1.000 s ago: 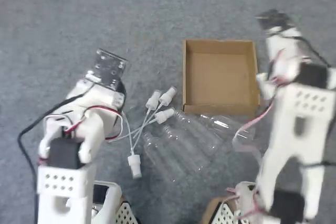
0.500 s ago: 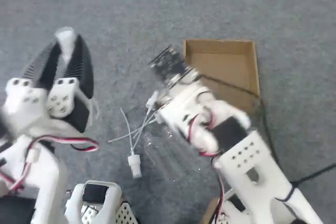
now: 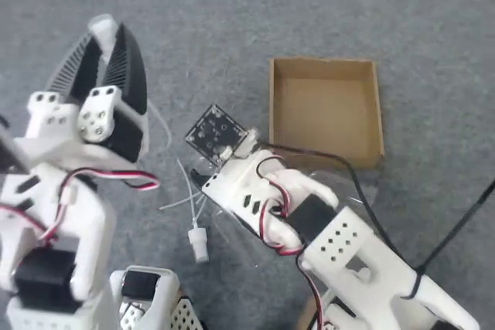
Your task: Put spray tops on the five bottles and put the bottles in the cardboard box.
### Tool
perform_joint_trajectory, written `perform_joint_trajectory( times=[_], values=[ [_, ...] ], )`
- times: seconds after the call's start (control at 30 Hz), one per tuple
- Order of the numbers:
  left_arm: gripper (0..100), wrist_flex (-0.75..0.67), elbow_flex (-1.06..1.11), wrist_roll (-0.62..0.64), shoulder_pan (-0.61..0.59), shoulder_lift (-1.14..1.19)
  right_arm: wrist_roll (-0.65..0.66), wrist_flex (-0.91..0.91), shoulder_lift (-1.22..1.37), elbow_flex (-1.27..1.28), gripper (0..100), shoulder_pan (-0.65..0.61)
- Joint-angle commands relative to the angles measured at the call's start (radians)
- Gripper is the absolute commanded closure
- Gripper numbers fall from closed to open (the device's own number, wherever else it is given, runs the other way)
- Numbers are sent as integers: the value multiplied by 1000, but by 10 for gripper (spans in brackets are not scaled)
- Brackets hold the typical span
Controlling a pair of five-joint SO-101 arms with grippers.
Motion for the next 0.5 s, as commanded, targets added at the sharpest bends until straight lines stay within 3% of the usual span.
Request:
perform_joint_trajectory(
  times=[0.0,0.23,0.47],
  values=[
    [989,-83,36,11,0,-5,-21,-153,-101,60,992,-18],
    [989,-98,81,127,3,5,-26,-180,-188,132,992,-19],
    [989,-118,116,129,34,3,-28,-179,-189,135,992,-19]
  ],
)
